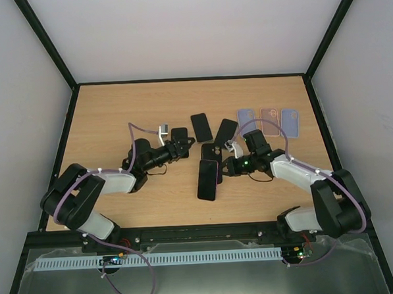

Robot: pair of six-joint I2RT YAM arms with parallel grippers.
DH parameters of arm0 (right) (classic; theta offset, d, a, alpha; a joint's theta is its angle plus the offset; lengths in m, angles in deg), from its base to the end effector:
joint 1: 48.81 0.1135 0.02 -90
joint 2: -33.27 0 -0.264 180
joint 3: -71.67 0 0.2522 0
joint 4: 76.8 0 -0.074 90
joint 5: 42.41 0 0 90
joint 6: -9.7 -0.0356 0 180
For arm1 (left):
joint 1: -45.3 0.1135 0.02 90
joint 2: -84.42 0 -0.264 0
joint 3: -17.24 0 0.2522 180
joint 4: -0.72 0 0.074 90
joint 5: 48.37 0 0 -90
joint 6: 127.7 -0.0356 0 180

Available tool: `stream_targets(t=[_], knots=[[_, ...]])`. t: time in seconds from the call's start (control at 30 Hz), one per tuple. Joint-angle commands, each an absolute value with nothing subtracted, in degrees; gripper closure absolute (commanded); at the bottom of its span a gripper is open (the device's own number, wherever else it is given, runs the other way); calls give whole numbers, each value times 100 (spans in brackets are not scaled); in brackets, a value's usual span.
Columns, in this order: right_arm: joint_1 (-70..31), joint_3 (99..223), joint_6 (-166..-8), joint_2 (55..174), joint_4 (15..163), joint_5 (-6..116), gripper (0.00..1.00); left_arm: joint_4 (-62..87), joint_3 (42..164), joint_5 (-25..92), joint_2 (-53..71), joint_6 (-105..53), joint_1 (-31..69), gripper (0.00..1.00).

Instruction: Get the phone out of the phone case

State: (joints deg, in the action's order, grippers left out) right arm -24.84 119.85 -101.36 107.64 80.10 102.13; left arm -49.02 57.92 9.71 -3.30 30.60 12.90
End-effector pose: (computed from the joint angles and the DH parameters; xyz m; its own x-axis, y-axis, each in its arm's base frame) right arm 0.2047 0.1227 0.1847 -0.9055 -0.1744 -0.3868 -0.4241 0.4039 0.8106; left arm 0.2309 -0.1689 0.1976 -0.8222 -0.4123 -0.3925 0.3700 0.1369 -0.9189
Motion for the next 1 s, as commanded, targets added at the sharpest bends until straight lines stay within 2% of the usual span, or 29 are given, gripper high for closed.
stream_targets(t=[0.0,0.17,0.27,0.47,0.6,0.77,0.97], knots=[[-2517,11918,-10251,10979,8015,9670,98,-4187,5652,1657,-177,2484,1347,32],[-2517,11919,-10102,11137,8100,9128,98,-3434,5579,2026,123,1887,1288,31],[-2517,12038,-9909,11109,8088,8158,98,-2677,5651,2369,412,1414,1134,30],[-2508,12348,-9769,11206,8010,7687,98,-723,6181,3668,753,358,273,30],[-2512,12694,-9674,11270,7754,7126,98,-94,6352,4278,800,102,-271,30],[-2532,13112,-9420,11003,7378,6058,98,618,6610,4827,796,-164,-1021,31],[-2721,13791,-8201,10591,6550,5203,98,1211,6924,4789,497,-481,-1867,37]])
